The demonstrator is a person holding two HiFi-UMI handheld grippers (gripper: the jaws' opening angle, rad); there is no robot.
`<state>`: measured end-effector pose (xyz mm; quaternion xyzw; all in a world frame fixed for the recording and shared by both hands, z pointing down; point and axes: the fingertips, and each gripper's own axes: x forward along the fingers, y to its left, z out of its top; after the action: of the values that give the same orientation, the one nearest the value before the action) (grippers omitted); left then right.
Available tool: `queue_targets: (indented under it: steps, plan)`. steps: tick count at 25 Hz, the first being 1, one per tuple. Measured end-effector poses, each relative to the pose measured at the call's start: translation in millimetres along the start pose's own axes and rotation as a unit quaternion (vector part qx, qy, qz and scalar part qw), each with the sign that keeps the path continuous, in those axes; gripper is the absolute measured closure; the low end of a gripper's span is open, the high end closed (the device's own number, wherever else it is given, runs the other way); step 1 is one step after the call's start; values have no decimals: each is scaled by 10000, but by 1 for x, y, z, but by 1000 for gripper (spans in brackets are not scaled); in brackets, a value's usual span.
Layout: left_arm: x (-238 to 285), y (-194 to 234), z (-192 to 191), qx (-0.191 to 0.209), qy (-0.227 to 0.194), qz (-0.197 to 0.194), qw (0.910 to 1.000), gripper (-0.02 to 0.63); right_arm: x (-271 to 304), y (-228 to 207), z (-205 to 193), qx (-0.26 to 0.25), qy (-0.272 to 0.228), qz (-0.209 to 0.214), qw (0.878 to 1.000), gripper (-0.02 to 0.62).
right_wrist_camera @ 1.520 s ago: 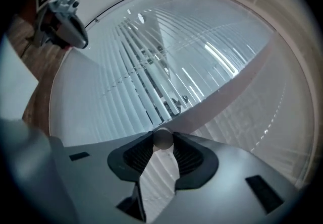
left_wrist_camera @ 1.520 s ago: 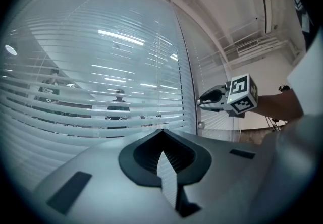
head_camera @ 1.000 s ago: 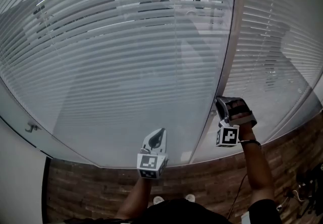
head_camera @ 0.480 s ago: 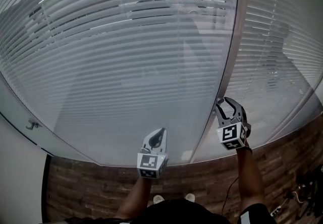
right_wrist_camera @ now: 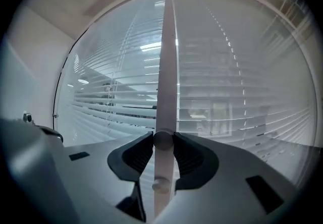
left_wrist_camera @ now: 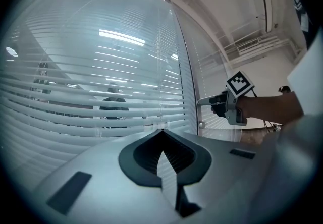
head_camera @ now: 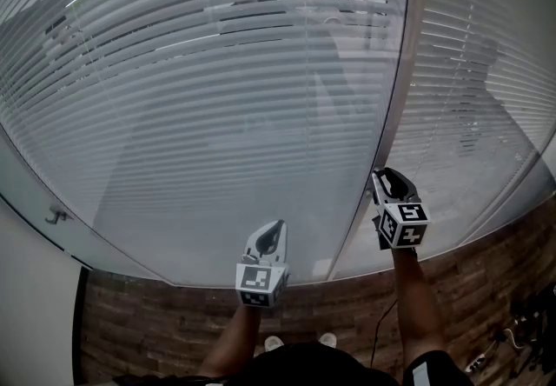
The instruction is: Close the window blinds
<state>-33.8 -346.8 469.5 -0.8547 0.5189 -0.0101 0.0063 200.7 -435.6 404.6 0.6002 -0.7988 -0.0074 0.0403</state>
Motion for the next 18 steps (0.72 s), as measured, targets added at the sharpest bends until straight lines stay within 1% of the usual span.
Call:
queue_targets:
  steps: [3,6,8,9,11,12,14,15,16,17,18]
  plan:
    - [-1,0,2,-27,-12,14,10000,606,0,0,-1,-327,53,-140,9994,468]
    - [-1,1,3,-23,-15,20,10000,606,-1,5,0,-1009,190,-241,9944,468]
    - [-1,2,2,-17,-11,29,10000,606,-1,9,1,-1669,306,-288,9851,468]
    - [-1,3,2,-18,-8,34,10000,606,-1,10,2,-2111,408,-339,9760,468]
    - [-1,3,1,-24,-2,40,10000,606,-2,15,6,-3059,596,-436,9492,468]
    - [-1,3,1,-29,0,39,10000,606,-2,17,6,-3539,652,-459,9319,468]
    - [-1,2,2,-40,1,36,10000,606,1,17,0,-4497,775,-470,8885,468]
    - [0,2,2,-43,-3,34,10000,606,2,16,-5,-4884,840,-449,8674,468]
    - [0,2,2,-42,-8,34,10000,606,3,16,-8,-5175,896,-418,8499,468]
    - [0,2,2,-36,-12,31,10000,606,3,16,-10,-5392,940,-390,8360,468]
    - [0,2,2,-26,-15,25,10000,606,3,16,-10,-5554,969,-370,8251,468]
